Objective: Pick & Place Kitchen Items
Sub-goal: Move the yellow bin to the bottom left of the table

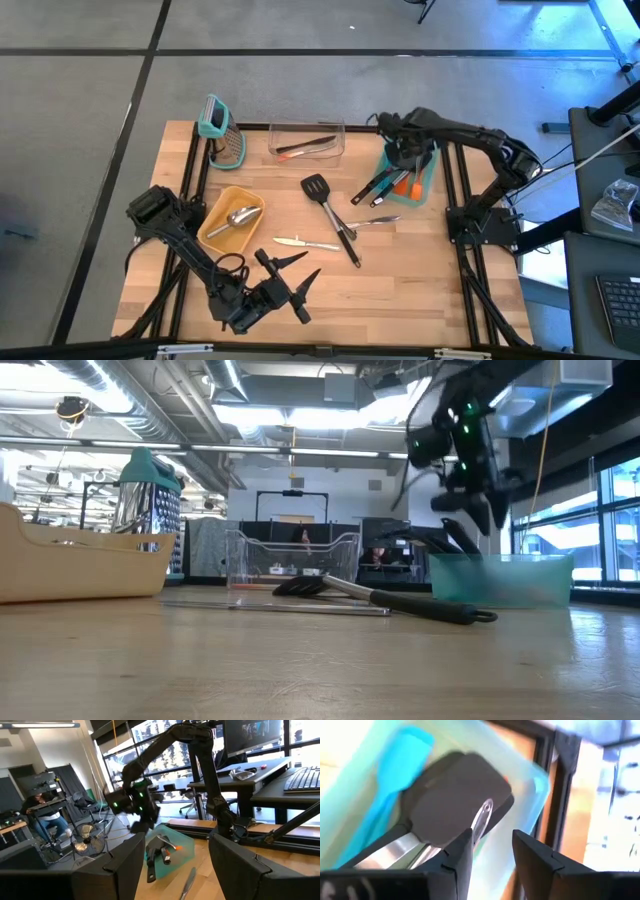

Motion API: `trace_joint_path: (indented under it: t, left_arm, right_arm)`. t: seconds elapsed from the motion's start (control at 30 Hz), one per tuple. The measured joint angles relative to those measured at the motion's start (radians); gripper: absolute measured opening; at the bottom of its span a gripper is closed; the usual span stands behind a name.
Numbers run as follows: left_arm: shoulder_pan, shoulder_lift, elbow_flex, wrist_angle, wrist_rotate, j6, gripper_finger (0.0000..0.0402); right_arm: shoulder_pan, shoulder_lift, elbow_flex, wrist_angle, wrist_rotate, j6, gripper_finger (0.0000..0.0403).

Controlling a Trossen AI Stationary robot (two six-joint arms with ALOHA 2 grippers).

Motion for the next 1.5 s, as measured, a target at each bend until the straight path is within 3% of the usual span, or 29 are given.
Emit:
trace_joint_path:
  t: [0.2,0.5,0.63,0.73,1.13,1.37,1.5]
  left_arm:
    - [0.0,0.0,0.0,0.0,0.0,0.002,0.0217]
    - [0.0,0.0,0.0,-0.003,0.0,0.002,0.0217]
    - [0.0,0.0,0.0,-0.004,-0.001,0.002,0.0217]
    - [0.0,0.0,0.0,-0.004,-0.001,0.002,0.0217]
    - [0.0,0.0,0.0,-0.034,-0.001,-0.024,0.0217]
    - [0.0,0.0,0.0,-0.035,-0.001,-0.033,0.0217]
    - [0.0,0.0,0.0,-0.056,-0.001,-0.055,0.0217]
  right_arm:
    - [0.023,-0.001,0.216,-0.125,-0.052,-0.116,0.014]
    - [0.144,-0.002,0.461,-0.117,-0.355,-0.34,0.014]
    - [0.217,-0.002,0.51,-0.156,-0.522,-0.412,0.014]
    - [0.281,-0.003,0.52,-0.191,-0.58,-0.416,0.014]
    - [0.674,-0.003,0.519,-0.307,-0.405,-0.214,0.014]
    - [0.903,-0.003,0.519,-0.307,-0.423,0.026,0.014]
    - [1.053,-0.003,0.518,-0.307,-0.389,0.059,0.014]
